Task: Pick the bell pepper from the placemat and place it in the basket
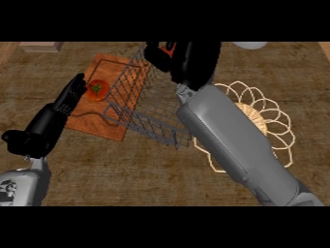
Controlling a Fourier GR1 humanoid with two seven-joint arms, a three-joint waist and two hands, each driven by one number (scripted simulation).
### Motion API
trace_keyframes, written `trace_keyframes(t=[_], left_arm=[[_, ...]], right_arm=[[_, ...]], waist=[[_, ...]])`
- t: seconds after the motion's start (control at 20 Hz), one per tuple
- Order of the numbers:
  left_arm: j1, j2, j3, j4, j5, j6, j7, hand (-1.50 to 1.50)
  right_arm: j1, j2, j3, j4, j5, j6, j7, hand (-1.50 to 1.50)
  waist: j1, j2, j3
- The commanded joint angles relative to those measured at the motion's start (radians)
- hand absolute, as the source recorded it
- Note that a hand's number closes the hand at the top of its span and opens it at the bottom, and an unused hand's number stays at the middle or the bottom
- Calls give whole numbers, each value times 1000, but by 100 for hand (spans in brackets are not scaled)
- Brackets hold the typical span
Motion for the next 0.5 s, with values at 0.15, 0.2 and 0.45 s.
trace_keyframes(t=[0.15, 0.2, 0.45], left_arm=[[-11, -18, -14, 32, -26, 18, -30, 0], [5, 0, -2, 9, 3, -15, -19, 0], [55, 42, 36, -50, 39, -58, -5, 0]], right_arm=[[14, 4, -87, 69, -7, -239, -3, -150], [25, 5, -104, 90, -12, -237, -30, -150], [50, 5, -118, 81, -34, -177, -138, -150]], waist=[[4, 4, 0], [3, 2, 0], [-2, -1, 0]])
